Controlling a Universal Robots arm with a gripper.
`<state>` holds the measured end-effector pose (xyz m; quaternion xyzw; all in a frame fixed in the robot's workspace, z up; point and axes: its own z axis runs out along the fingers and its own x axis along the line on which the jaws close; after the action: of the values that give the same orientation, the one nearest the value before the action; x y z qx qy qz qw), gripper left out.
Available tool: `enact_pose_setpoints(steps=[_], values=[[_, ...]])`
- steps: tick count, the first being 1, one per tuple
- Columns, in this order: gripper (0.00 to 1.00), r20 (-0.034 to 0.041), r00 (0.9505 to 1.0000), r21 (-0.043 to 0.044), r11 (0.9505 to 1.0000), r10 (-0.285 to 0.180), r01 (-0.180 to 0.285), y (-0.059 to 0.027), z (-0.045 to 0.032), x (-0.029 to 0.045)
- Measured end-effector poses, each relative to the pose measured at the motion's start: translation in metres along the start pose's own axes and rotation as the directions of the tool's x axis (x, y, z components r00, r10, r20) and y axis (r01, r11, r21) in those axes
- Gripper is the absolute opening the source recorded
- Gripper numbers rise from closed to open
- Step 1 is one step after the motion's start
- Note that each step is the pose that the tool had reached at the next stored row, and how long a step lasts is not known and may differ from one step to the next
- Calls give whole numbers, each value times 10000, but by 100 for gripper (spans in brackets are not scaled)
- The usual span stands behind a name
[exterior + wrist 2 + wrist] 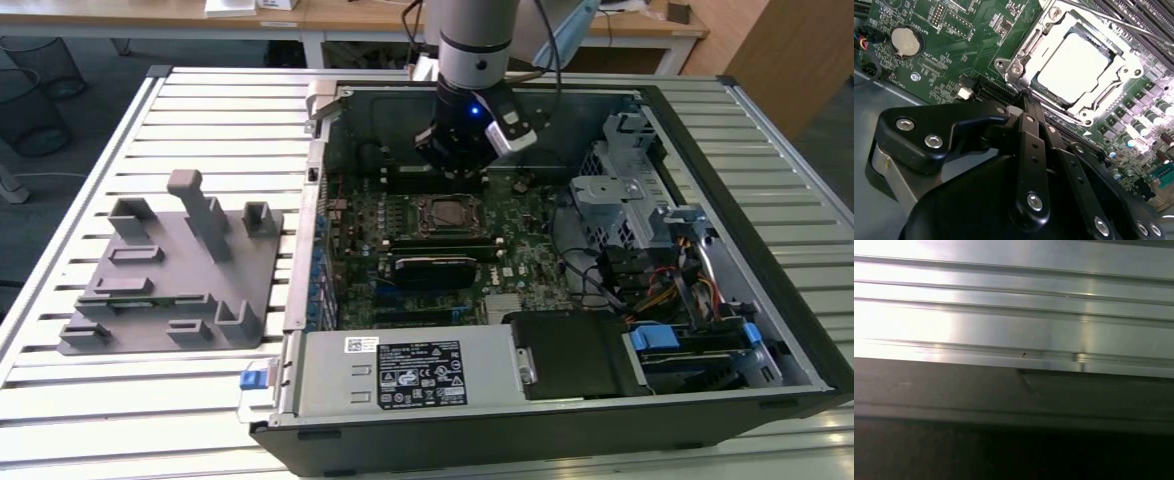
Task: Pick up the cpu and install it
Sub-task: 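Install the first cpu locking lever, then install the second cpu locking lever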
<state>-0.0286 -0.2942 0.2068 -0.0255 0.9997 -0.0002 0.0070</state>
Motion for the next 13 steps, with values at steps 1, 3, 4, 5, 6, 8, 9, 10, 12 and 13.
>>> enact_pose_setpoints(steps=[1,3,4,5,6,8,9,10,12,13], values=[[11,0,10000,0,10000,0,0,-5,0,0],[11,0,10000,0,10000,0,0,-15,0,0],[11,0,10000,0,10000,0,0,-20,0,0],[11,0,10000,0,10000,0,0,-25,0,0],[11,0,10000,0,10000,0,0,-29,0,1],[11,1,10000,-1,10000,-1,1,-41,1,1],[11,0,10000,0,10000,0,0,-47,1,2],[11,0,10000,0,10000,0,0,-53,0,2],[11,0,10000,0,10000,-1,1,-68,0,0],[11,0,10000,-1,10000,0,0,-76,1,-3]])
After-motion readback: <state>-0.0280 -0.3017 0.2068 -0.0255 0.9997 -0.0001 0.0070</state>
